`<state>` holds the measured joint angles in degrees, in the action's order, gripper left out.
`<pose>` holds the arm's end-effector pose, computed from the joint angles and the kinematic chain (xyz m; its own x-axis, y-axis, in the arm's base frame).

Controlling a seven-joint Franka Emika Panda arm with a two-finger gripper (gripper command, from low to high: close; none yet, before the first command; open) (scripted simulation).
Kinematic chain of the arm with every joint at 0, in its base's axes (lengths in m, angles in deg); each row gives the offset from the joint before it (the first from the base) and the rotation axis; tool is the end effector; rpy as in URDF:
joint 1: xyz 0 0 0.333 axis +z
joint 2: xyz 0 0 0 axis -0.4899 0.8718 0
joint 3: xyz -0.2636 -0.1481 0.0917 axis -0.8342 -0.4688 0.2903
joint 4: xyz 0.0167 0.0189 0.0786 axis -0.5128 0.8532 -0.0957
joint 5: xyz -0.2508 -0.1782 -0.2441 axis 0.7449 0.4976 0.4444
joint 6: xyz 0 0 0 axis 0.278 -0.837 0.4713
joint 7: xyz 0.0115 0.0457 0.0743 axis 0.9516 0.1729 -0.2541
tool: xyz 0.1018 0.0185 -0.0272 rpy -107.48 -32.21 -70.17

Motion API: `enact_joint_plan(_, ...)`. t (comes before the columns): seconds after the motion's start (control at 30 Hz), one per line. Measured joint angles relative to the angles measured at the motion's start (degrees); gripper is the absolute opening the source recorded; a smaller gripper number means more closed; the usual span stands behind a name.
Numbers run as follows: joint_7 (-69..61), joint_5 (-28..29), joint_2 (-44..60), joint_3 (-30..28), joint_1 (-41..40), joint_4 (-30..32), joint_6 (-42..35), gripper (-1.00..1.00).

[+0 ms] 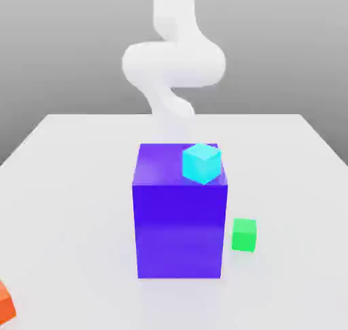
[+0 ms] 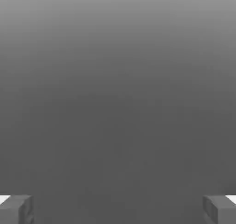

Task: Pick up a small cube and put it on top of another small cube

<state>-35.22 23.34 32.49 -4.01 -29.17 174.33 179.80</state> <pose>0.3780 0.0175 0.6881 0.4883 -0.7678 0.4147 -0.5522 -0.6399 -0.5345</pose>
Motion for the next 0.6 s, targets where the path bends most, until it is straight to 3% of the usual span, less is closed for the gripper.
enact_joint_plan(0.3, 19.6, -4.7, 18.7, 8.7, 0.0, -3.4, 3.6, 0.00)
enact_joint_plan(0.6, 45.4, 0.1, 37.6, 17.0, 2.8, -6.6, 7.6, 0.00)
